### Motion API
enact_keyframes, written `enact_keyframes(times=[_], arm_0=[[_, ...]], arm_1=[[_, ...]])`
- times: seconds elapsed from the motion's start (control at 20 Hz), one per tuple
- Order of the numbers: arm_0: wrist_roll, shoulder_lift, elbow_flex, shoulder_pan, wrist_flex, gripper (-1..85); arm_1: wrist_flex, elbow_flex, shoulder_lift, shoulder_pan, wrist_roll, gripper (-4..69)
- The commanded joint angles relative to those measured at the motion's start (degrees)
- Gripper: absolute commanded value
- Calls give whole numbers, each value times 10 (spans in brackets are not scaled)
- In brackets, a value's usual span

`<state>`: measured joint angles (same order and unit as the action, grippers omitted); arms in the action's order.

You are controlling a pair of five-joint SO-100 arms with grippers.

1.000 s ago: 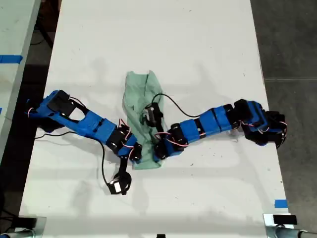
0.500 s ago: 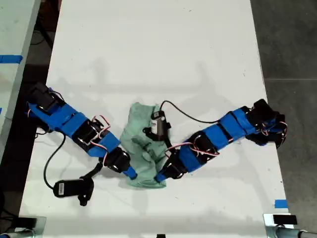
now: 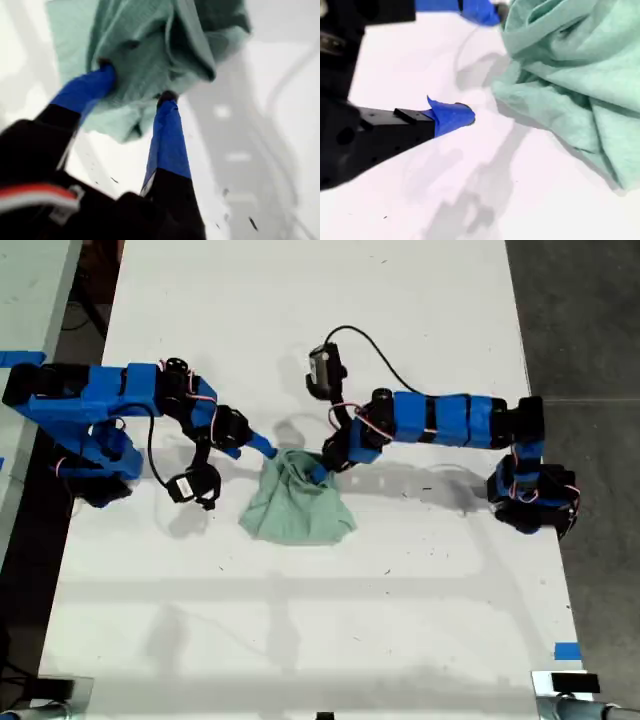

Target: Fold t shirt

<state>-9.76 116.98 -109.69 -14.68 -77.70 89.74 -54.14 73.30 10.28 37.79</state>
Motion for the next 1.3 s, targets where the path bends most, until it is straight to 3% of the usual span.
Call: enact_keyframes(times=[0.0, 0.25, 0.35, 0.45, 0.5, 0.55, 0.6, 0.65, 0.7, 0.75, 0.8, 0.85, 1.0, 1.05, 1.15, 1.25], arm_0=[[-42, 54, 48, -85, -83, 324], [-46, 257, 80, -118, -134, 288], [4, 399, 49, -77, -134, 283], [91, 598, -77, -2, -91, 133], [109, 731, -204, 38, 2, 20], [111, 879, -373, 93, 111, -3], [125, 891, -501, 161, 197, -3], [123, 857, -620, 199, 331, -1], [125, 882, -729, 196, 425, -2], [142, 891, -787, 191, 428, 2], [138, 863, -788, 182, 388, 7], [134, 883, -788, 173, 338, 46], [80, 889, -788, 132, 248, 79], [80, 889, -788, 124, 205, 90], [-14, 884, -788, 104, 197, 68], [-25, 884, -788, 101, 197, 66]], arm_1=[[69, -25, 89, 76, 33, 456], [105, -164, 381, 101, 34, 421], [108, -341, 573, 117, 8, 395], [104, -552, 786, 110, -44, 333], [96, -649, 877, 76, -82, 252], [64, -743, 960, 22, -123, 43], [4, -815, 1018, -54, -148, 3], [-32, -884, 1042, -91, -171, 3], [-56, -951, 1060, -116, -198, 3], [-84, -1019, 1103, -135, -214, 3], [-98, -1080, 1177, -147, -221, 3], [-73, -1137, 1280, -149, -221, 5], [-96, -1219, 1274, -147, -206, 54], [-106, -1228, 1264, -143, -183, 88], [-108, -1229, 1270, -121, -122, 83], [-108, -1229, 1271, -87, 21, 82]])
